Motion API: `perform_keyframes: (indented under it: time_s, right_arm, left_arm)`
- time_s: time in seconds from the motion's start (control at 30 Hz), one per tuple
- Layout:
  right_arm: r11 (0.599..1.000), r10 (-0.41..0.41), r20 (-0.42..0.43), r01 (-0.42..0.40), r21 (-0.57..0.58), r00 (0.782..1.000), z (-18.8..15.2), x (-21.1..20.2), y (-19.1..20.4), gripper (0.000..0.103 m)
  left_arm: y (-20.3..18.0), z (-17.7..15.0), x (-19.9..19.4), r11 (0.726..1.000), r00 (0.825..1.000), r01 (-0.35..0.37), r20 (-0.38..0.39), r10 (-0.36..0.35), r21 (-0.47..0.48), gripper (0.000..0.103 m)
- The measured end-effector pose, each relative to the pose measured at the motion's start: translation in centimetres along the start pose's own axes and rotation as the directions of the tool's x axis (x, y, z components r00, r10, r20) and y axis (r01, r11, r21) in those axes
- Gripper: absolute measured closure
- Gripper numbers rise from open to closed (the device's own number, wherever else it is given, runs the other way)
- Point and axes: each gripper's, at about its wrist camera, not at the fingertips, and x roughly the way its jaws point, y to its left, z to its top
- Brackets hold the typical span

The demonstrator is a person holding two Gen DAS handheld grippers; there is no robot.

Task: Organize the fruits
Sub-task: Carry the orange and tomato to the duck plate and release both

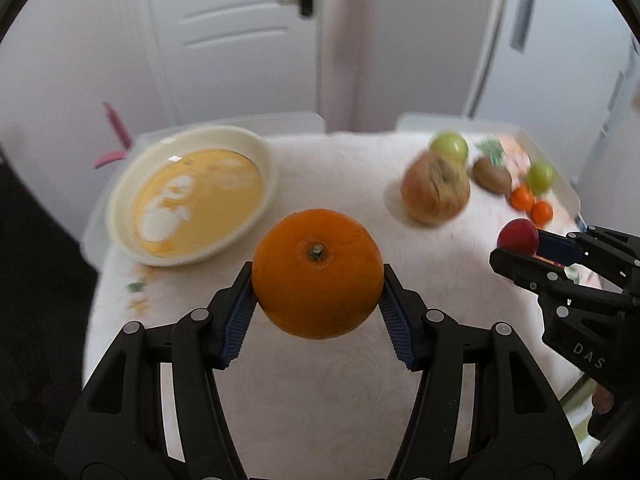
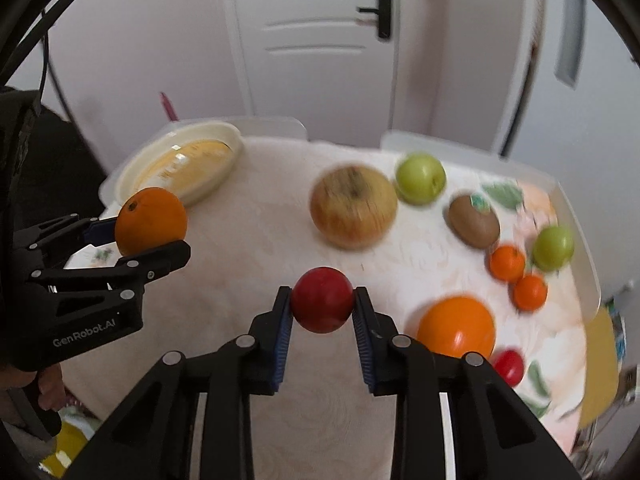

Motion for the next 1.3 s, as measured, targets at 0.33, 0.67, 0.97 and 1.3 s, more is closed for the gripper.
perform_keyframes:
  time_s: [0.33,0.67,0.97,1.3]
  right_arm:
    - [0.989,0.093,0.054,-0.086,-0.117,0.994,7.4,-1.9,2.6,0.076]
    - [0.992,0.102,0.057,-0.097,-0.078,0.993,13.2,3.5,7.3,0.076]
    - [0.995,0.092,0.025,-0.091,-0.028,0.995,16.3,9.9,9.3,0.076]
    - [0.999,0.051,-0.021,-0.051,0.011,0.998,17.5,13.5,8.8,0.075]
  left_arm:
    - [5.7,3.7,-3.2,0.992,0.993,-0.084,0.069,0.091,-0.092,0.040]
    - [12.4,7.7,1.3,0.995,0.993,-0.092,0.064,0.095,-0.046,0.040]
    - [15.3,9.6,9.2,0.998,0.998,-0.064,0.009,0.064,0.005,0.040]
    - [14.7,10.4,15.0,0.996,0.998,-0.032,-0.054,0.036,0.078,0.040]
